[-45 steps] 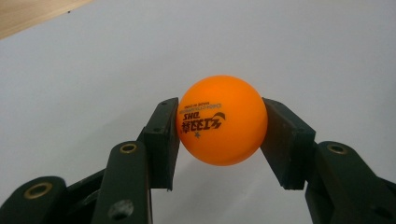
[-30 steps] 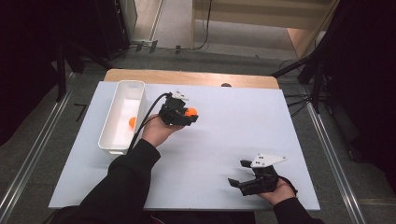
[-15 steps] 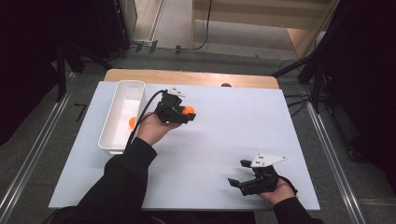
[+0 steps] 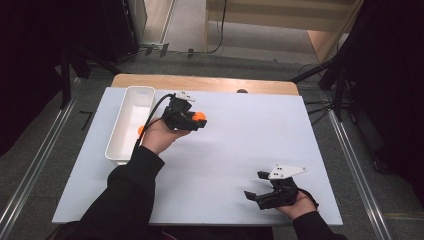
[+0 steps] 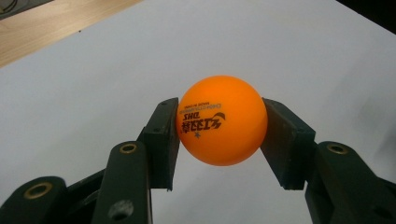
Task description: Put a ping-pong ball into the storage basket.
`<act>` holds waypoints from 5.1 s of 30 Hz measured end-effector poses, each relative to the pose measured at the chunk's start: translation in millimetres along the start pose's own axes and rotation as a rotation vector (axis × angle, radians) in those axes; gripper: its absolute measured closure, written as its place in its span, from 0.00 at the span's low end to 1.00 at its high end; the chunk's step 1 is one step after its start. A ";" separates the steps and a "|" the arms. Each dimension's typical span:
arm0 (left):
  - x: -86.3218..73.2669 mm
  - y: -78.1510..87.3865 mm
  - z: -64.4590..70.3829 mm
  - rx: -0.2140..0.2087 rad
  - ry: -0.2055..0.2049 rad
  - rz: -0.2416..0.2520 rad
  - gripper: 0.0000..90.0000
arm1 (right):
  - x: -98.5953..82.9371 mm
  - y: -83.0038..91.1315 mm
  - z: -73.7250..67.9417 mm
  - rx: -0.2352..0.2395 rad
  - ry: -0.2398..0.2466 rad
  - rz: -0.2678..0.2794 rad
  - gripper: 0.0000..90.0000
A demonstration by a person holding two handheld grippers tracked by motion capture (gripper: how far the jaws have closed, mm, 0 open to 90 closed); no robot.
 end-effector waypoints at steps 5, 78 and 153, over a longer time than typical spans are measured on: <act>0.6 4.6 -1.1 0.003 0.004 0.000 0.56 | 0.1 0.1 -0.1 0.000 -0.001 0.000 0.13; -2.1 57.2 -34.0 0.083 0.052 0.015 0.56 | 0.5 -0.1 -0.8 0.000 0.002 0.003 0.13; -35.6 119.8 -125.2 0.367 0.258 0.094 0.56 | 0.2 -0.3 -1.3 0.001 0.008 0.001 0.13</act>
Point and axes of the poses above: each handheld gripper's, and its own axes: y roughly backward along the jaws, x roughly out of its top, z roughly to its right, the point moved 10 cm from there along -y, roughly forward along the jaws, and after that the axes turned 12 degrees about -x, right-handed, at the moved point
